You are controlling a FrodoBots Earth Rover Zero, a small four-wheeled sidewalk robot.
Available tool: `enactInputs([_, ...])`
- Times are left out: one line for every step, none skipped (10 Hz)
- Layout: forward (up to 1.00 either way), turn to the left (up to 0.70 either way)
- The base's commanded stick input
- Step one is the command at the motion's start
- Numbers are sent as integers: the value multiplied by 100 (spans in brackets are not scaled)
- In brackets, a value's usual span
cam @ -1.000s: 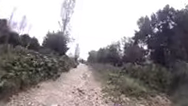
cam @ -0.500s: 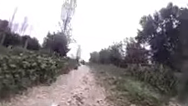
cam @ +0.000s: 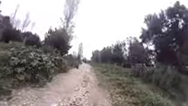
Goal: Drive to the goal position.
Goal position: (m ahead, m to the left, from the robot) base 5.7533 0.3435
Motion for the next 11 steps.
enactInputs([70, 0])
enactInputs([70, 0])
enactInputs([70, 0])
enactInputs([70, 0])
enactInputs([70, 0])
enactInputs([70, 0])
enactInputs([70, 0])
enactInputs([70, 0])
enactInputs([70, 0])
enactInputs([70, 0])
enactInputs([70, 0])
